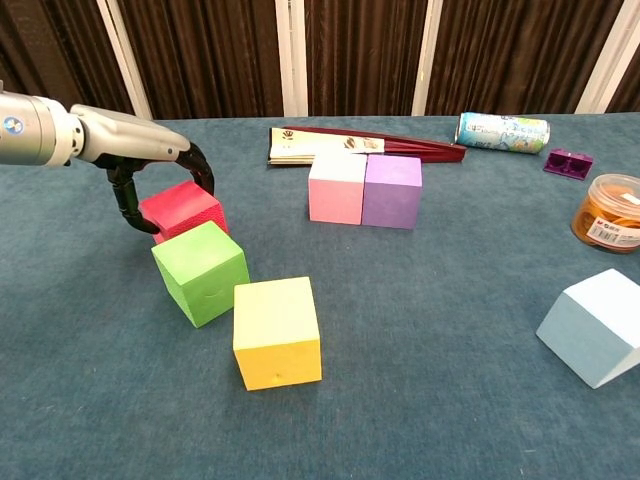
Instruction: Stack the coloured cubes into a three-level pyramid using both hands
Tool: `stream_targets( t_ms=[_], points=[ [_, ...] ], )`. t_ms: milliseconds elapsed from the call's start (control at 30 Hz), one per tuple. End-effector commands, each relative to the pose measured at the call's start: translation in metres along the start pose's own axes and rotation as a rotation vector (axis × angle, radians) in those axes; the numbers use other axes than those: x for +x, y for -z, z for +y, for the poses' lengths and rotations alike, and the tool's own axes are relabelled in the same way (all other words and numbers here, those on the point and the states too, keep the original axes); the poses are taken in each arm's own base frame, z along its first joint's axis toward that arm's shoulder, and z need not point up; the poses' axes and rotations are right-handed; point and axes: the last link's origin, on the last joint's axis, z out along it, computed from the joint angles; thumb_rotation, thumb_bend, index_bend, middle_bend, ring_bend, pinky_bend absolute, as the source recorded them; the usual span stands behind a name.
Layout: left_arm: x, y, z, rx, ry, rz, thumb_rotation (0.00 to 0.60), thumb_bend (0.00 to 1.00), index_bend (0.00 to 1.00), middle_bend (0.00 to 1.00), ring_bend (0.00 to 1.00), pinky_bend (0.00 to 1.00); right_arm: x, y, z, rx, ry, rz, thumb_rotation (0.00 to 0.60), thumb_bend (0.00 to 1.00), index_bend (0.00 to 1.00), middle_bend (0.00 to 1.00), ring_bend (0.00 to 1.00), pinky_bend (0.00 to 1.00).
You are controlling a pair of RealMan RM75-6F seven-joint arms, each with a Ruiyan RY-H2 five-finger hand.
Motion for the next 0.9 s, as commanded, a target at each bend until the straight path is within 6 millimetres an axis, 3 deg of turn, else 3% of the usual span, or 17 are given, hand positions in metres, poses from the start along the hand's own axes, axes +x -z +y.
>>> stream_targets(
  t_ms=[33, 267, 567, 900],
  points=[
    [0.0, 0.0, -0.001, 0.001, -0.004, 0.001, 0.6, 0.3, 0.28, 0.24, 0.0, 0.0, -0.001, 0.0, 0.0, -0.001, -0.002, -0.006, 0.6, 0.27, 0.08, 0.03, 0.0, 0.0],
    [-0.001, 0.001, 0.002, -0.006, 0.007, 0.001, 0.6, 0.3, 0.28, 0.23, 0.0, 0.0, -0.001, -0.001, 0.0, -0.01, -0.005, -0.002, 0.6, 0.27, 0.09, 0.03, 0.0, 0.0],
    [0.002, 0.006, -0.003, 0.004, 0.002, 0.019, 0.6, 0.34, 0.38, 0.36, 0.0, 0.01, 0.0, -0.001, 0.0, -0.012, -0.01, 0.003, 0.6, 0.27, 0.09, 0.03, 0.0, 0.0],
    [0.027, 0.02, -0.026, 0.087, 0.102, 0.102, 0.6, 0.34, 0.4, 0.36, 0.0, 0.01, 0.002, 0.0, 0.0, -0.004, -0.025, 0.005, 0.6, 0.27, 0.09, 0.03, 0.0, 0.0]
  ],
)
